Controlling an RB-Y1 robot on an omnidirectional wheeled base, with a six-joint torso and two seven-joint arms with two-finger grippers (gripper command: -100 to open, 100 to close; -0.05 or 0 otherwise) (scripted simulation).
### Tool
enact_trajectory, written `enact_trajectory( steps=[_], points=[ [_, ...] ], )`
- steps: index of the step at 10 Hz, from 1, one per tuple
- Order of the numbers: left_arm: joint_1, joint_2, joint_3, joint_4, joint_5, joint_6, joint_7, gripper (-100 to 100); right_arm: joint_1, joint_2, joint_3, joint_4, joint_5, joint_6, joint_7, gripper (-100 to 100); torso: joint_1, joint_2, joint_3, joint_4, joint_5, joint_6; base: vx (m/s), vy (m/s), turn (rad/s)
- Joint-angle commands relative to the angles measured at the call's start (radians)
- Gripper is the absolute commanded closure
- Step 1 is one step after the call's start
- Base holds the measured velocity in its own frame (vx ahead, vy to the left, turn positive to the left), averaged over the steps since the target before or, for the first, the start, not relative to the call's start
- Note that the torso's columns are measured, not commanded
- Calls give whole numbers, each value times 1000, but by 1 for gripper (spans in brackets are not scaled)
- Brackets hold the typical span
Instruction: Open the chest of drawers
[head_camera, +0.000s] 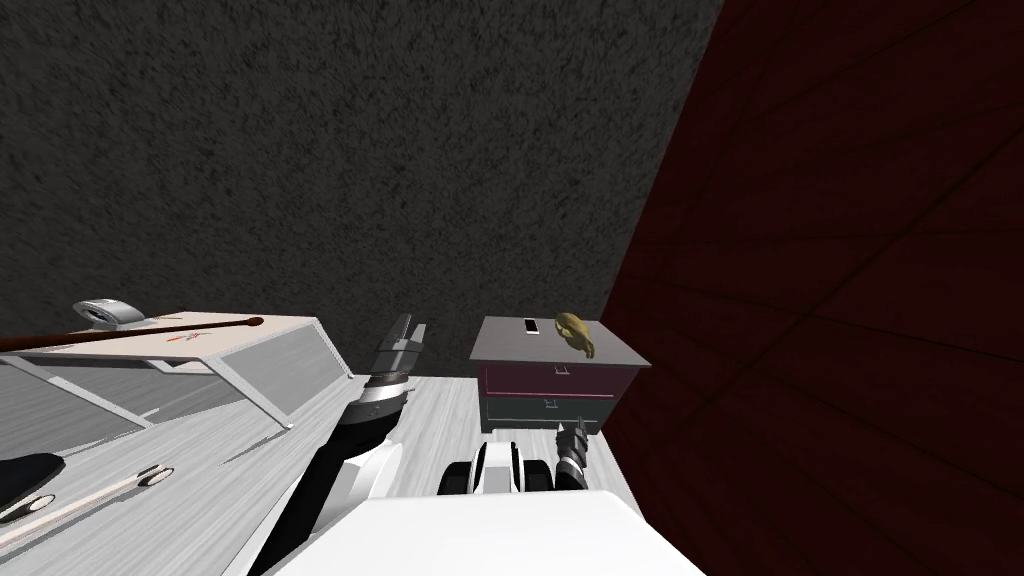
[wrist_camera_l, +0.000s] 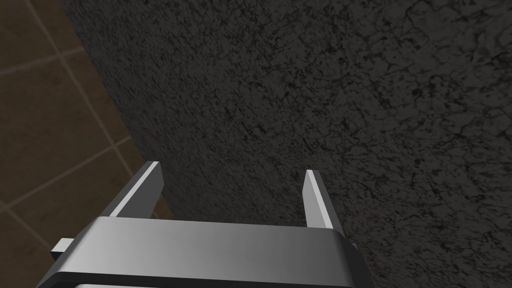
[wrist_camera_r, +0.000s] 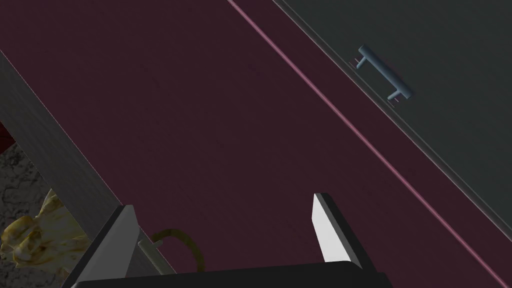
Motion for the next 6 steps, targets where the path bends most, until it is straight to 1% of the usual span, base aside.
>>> enact_trajectory(
  steps=[1,2,3,4,5,6],
  points=[
    [0,0,0,0,0,0,0,0,-24,4,23,71,79,64,7,-100,-1,0,0,0,0,0,26,-66,65],
    [0,0,0,0,0,0,0,0,-45,6,43,107,111,101,13,-100,0,0,0,0,0,0,27,-74,125],
    [0,0,0,0,0,0,0,0,-45,6,43,122,131,110,13,-100,0,0,0,0,0,0,24,-64,55],
    [0,0,0,0,0,0,0,0,-66,8,61,160,166,149,20,-100,0,0,0,0,0,0,31,-71,93],
    [0,0,0,0,0,0,0,0,-66,8,61,171,181,153,20,-100,0,0,0,0,0,0,25,-66,64],
    [0,0,0,0,0,0,0,0,-86,11,78,207,217,192,25,-100,0,0,0,0,0,0,26,-78,123]
  ],
)
